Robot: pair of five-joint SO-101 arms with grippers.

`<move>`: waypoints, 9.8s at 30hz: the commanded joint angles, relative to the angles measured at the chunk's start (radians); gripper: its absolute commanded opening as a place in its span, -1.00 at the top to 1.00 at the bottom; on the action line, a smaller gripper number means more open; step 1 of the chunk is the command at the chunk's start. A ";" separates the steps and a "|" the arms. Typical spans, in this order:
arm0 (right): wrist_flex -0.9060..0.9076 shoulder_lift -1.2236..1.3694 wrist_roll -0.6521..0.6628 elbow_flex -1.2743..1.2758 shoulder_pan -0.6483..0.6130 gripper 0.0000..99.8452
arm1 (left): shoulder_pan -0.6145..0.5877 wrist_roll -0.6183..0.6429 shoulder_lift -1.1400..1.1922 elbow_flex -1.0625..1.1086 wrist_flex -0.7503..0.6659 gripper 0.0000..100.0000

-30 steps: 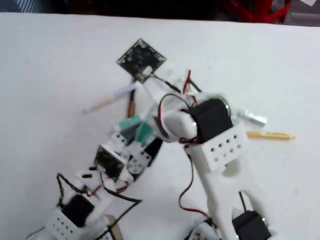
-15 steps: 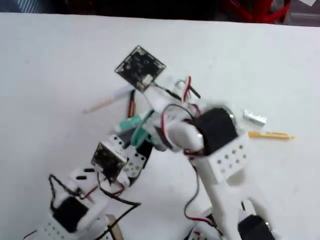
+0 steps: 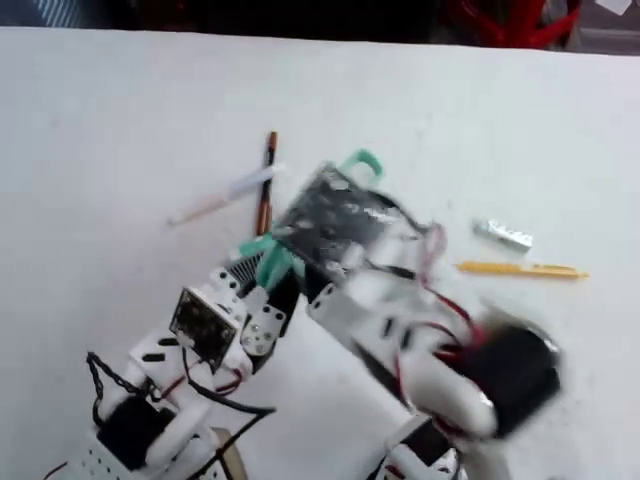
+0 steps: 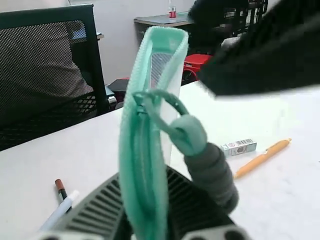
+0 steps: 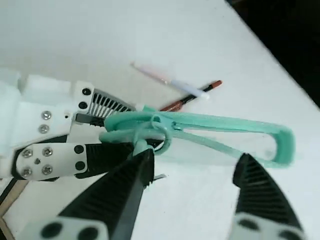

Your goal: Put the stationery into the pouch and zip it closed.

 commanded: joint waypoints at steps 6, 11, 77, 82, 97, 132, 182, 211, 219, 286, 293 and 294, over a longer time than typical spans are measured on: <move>-0.082 -0.157 -0.003 0.020 0.199 0.53 | -0.002 -0.002 -0.005 -0.012 -0.023 0.96; -0.199 -0.150 -0.008 0.060 0.604 0.53 | 0.004 0.000 0.001 -0.029 -0.021 0.96; -0.384 1.392 1.002 -0.302 0.993 0.75 | -0.088 -0.008 0.983 -0.279 -0.226 0.95; -0.383 1.448 1.002 -0.304 1.003 0.75 | -0.088 -0.008 0.987 -0.279 -0.226 0.95; -0.251 1.218 0.787 -0.394 1.009 0.97 | -0.082 -0.008 0.984 -0.279 -0.226 0.95; -0.817 0.170 -0.358 0.037 0.383 0.97 | -0.079 -0.009 0.983 -0.230 -0.272 0.95; -0.863 0.182 -0.298 0.368 0.389 0.96 | -0.186 0.124 0.604 -0.120 -0.282 0.60; -0.558 0.174 -0.305 0.155 0.349 0.52 | -0.183 0.120 0.159 0.176 -0.502 0.86; -0.504 0.176 -0.305 0.140 0.315 0.52 | -0.182 0.120 0.159 0.176 -0.502 0.86; -0.670 0.911 1.392 0.431 1.043 0.35 | -0.191 0.120 0.157 0.152 -0.345 0.71; -0.937 0.911 1.395 0.617 1.036 0.64 | -0.191 0.120 0.157 0.157 -0.345 0.71; -0.972 0.911 1.395 0.644 1.038 0.70 | -0.191 0.120 0.157 0.157 -0.345 0.71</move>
